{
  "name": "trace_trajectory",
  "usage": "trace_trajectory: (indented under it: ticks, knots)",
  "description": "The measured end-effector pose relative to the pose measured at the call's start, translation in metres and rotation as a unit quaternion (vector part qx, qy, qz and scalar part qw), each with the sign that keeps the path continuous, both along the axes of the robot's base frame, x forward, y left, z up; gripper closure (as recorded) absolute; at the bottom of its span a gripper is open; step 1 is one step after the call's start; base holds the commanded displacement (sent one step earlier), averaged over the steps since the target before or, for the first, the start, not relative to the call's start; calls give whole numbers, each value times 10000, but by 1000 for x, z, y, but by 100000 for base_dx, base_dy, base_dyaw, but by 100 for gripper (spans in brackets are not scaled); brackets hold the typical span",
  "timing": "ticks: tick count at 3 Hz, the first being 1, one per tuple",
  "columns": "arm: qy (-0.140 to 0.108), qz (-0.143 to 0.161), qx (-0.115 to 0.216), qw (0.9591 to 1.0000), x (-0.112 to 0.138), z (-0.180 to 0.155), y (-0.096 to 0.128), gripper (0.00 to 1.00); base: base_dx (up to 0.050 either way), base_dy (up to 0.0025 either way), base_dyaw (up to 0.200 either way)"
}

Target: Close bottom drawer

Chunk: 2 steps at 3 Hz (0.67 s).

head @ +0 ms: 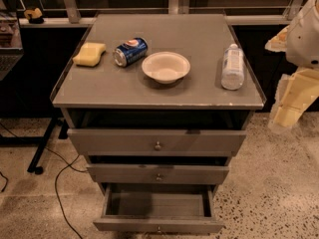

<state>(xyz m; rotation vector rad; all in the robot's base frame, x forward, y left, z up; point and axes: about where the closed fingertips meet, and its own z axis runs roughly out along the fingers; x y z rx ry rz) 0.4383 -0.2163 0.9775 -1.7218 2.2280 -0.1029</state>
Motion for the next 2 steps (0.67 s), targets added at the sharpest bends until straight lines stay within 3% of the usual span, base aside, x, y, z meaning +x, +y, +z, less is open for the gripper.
trace_trajectory:
  ticks: [1,2]
  knots:
    - [-163,-53,225,9996,-7,-1,4,0,0,0,0]
    - [-212,-410,822,9955,-23,-30,4,0,0,0,0]
